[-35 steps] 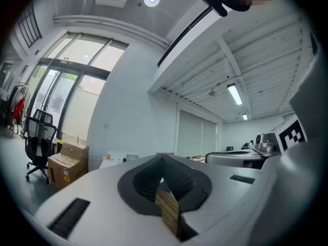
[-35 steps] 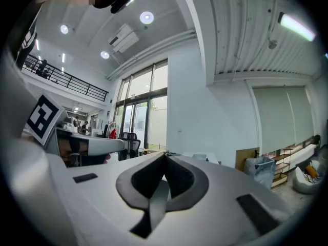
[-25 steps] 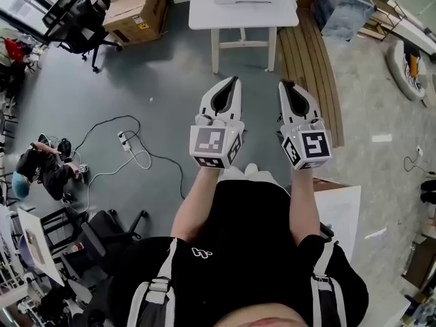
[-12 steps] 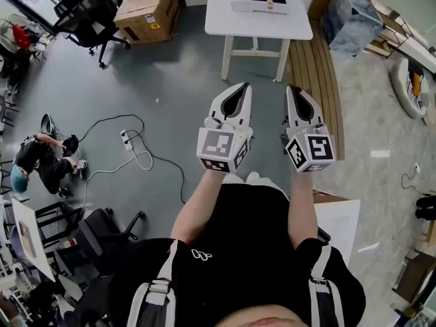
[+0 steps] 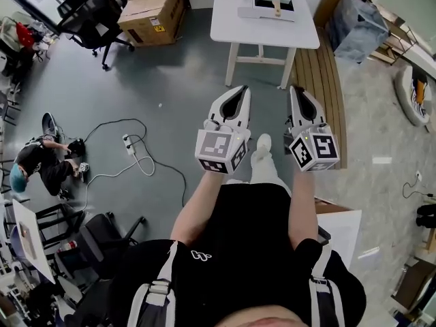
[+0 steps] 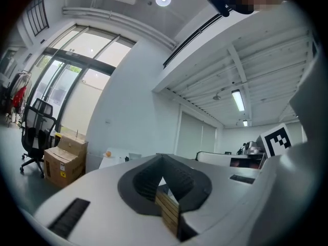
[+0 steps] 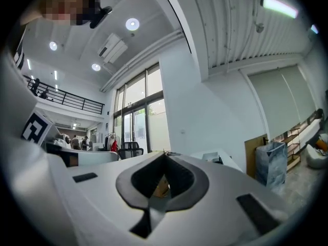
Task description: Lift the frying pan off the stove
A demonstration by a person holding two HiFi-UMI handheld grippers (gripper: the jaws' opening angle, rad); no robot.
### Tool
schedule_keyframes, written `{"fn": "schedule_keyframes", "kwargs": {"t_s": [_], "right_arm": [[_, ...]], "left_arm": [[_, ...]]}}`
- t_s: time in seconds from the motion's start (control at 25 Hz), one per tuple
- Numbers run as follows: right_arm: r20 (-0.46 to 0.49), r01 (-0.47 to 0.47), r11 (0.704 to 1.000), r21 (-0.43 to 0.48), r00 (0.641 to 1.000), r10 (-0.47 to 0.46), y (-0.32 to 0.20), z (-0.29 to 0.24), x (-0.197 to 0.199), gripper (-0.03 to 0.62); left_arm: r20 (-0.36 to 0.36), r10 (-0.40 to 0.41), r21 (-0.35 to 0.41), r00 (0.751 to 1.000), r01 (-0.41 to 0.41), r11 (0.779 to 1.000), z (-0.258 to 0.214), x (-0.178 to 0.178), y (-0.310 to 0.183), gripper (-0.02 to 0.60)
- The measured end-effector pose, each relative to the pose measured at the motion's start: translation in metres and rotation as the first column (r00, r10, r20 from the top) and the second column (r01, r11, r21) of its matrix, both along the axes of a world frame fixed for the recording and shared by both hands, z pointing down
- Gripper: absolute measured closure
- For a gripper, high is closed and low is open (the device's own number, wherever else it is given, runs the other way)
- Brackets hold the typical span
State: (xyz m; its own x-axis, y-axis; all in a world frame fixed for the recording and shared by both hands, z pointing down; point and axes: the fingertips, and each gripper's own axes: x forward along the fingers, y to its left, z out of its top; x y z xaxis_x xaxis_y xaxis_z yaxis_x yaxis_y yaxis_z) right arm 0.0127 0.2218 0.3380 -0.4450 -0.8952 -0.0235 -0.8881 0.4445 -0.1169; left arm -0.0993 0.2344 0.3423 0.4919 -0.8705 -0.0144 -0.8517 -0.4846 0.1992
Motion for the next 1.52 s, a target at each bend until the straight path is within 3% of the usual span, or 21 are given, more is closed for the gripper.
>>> {"fn": "schedule_keyframes", "kwargs": {"t_s": [0.16, 0.4, 0.76, 1.04, 1.24, 1.52], "right_arm": [[0.032, -0.003, 1.000, 0.013, 0.999, 0.003, -0.045, 0.002, 0.018, 0.592], [0.070, 0.012, 1.000, 0.016, 0.997, -0.013, -0.157, 0.004, 0.042, 0.592], [0.052, 0.061, 0.998, -0.032, 0.997, -0.059, -0.320, 0.016, 0.098, 0.592], [0.047, 0.068, 0.997, -0.043, 0.997, -0.066, -0.392, 0.012, 0.149, 0.592], [0.066, 0.106, 0.992, -0.061, 0.993, -0.102, -0.412, 0.023, 0.158, 0.592], [0.078, 0.159, 0.986, -0.038, 0.985, -0.156, -0.432, 0.017, 0.145, 0.592]], "left_arm": [[0.017, 0.018, 0.027, 1.000, -0.018, 0.999, 0.001, 0.016, -0.038, 0.581], [0.032, -0.007, 0.018, 0.999, 0.006, 1.000, 0.002, 0.035, -0.150, 0.581], [0.035, -0.007, -0.061, 0.999, 0.009, 0.998, 0.021, 0.103, -0.310, 0.581], [0.019, -0.058, -0.108, 0.998, 0.059, 0.992, 0.022, 0.122, -0.394, 0.581], [0.051, -0.037, -0.148, 0.998, 0.045, 0.988, 0.039, 0.142, -0.423, 0.581], [0.072, -0.019, -0.112, 0.997, 0.027, 0.993, 0.029, 0.153, -0.466, 0.581]]}}
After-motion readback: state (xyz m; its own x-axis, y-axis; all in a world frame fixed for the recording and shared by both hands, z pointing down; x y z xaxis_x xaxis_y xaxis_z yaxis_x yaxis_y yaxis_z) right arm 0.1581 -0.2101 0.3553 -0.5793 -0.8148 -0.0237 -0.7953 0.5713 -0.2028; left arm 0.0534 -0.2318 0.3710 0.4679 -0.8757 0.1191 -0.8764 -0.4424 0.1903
